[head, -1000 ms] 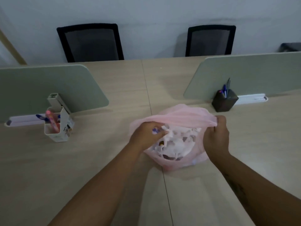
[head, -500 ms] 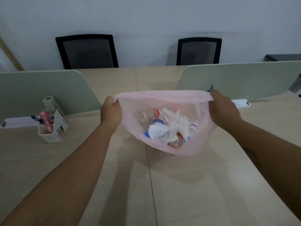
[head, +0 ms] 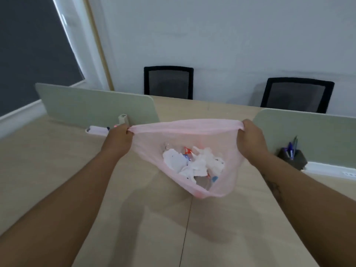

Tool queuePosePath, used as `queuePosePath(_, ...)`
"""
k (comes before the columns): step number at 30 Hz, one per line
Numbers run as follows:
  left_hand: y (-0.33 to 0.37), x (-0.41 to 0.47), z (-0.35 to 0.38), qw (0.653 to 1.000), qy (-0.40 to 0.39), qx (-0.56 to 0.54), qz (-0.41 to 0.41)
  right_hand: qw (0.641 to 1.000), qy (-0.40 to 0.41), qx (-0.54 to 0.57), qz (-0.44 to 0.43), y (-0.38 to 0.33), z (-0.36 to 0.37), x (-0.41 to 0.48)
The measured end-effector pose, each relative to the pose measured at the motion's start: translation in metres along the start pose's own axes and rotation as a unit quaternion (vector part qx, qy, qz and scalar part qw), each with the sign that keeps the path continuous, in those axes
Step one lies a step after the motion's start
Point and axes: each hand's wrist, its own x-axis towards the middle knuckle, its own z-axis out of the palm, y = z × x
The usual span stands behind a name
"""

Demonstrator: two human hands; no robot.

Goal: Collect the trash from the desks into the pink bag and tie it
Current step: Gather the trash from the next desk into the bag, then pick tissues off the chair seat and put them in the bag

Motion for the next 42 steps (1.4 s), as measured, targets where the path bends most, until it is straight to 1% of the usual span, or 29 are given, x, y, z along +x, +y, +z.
queuePosePath(2, -0.019, -0.032, -0.008, 0.997, -0.035, -0.008, -0.069, 0.998, -0.040, 0.055, -0.001, -0.008, 0.021, -0.008)
queuePosePath(4, -0.037, -0.071, -0.015, 0.988, -0.069, 0.019, -0.134, 0.993, -0.085, 0.081, -0.003, -0.013, 0.042, -0.022)
queuePosePath(6, -0.053, -0.117, -0.018, 0.974, -0.095, 0.088, -0.187, 0.986, -0.129, 0.104, -0.001, -0.013, 0.063, -0.039)
queuePosePath(8, -0.059, -0.169, -0.017, 0.947, -0.139, 0.183, -0.226, 0.978, -0.170, 0.121, 0.002, -0.011, 0.081, -0.059)
queuePosePath(10, -0.057, -0.214, -0.012, 0.903, -0.214, 0.267, -0.261, 0.970, -0.207, 0.127, -0.009, -0.011, 0.097, -0.079)
queuePosePath(12, -0.054, -0.250, -0.007, 0.846, -0.308, 0.313, -0.303, 0.961, -0.248, 0.124, -0.020, -0.012, 0.111, -0.102)
queuePosePath(13, -0.055, -0.265, -0.006, 0.815, -0.344, 0.331, -0.329, 0.955, -0.269, 0.124, -0.027, -0.012, 0.119, -0.114)
queuePosePath(15, -0.062, -0.293, -0.006, 0.768, -0.369, 0.380, -0.361, 0.945, -0.303, 0.115, -0.047, -0.008, 0.133, -0.136)
queuePosePath(17, -0.070, -0.316, -0.007, 0.730, -0.369, 0.461, -0.344, 0.934, -0.333, 0.103, -0.071, -0.003, 0.148, -0.157)
queuePosePath(19, -0.071, -0.327, -0.006, 0.706, -0.358, 0.527, -0.310, 0.926, -0.355, 0.084, -0.091, 0.003, 0.159, -0.173)
queuePosePath(23, -0.085, -0.340, -0.011, 0.690, -0.358, 0.536, -0.330, 0.897, -0.409, 0.015, -0.165, 0.008, 0.187, -0.208)
queuePosePath(25, -0.096, -0.351, -0.016, 0.693, -0.343, 0.536, -0.339, 0.882, -0.428, -0.016, -0.199, 0.010, 0.198, -0.223)
queuePosePath(28, -0.111, -0.370, -0.023, 0.700, -0.318, 0.536, -0.348, 0.872, -0.426, -0.033, -0.240, 0.010, 0.213, -0.240)
queuePosePath(31, -0.121, -0.388, -0.028, 0.705, -0.292, 0.540, -0.354, 0.863, -0.448, -0.038, -0.231, 0.000, 0.226, -0.256)
queuePosePath(33, -0.127, -0.396, -0.031, 0.713, -0.268, 0.530, -0.373, 0.854, -0.463, -0.058, -0.229, -0.007, 0.236, -0.265)
queuePosePath(35, -0.133, -0.399, -0.033, 0.712, -0.253, 0.520, -0.398, 0.853, -0.442, -0.087, -0.264, -0.016, 0.246, -0.273)
queuePosePath(36, -0.137, -0.399, -0.033, 0.706, -0.252, 0.518, -0.413, 0.859, -0.412, -0.085, -0.291, -0.020, 0.251, -0.277)
queuePosePath(38, -0.146, -0.397, -0.032, 0.693, -0.247, 0.511, -0.446, 0.849, -0.354, -0.079, -0.383, -0.025, 0.263, -0.285)
queuePosePath(39, -0.153, -0.397, -0.031, 0.690, -0.235, 0.504, -0.463, 0.844, -0.333, -0.086, -0.412, -0.027, 0.270, -0.290)
queuePosePath(40, -0.161, -0.397, -0.029, 0.693, -0.217, 0.496, -0.476, 0.838, -0.324, -0.098, -0.427, -0.028, 0.278, -0.293)
queuePosePath(42, -0.181, -0.398, -0.022, 0.723, -0.173, 0.472, -0.474, 0.822, -0.332, -0.128, -0.444, -0.034, 0.296, -0.299)
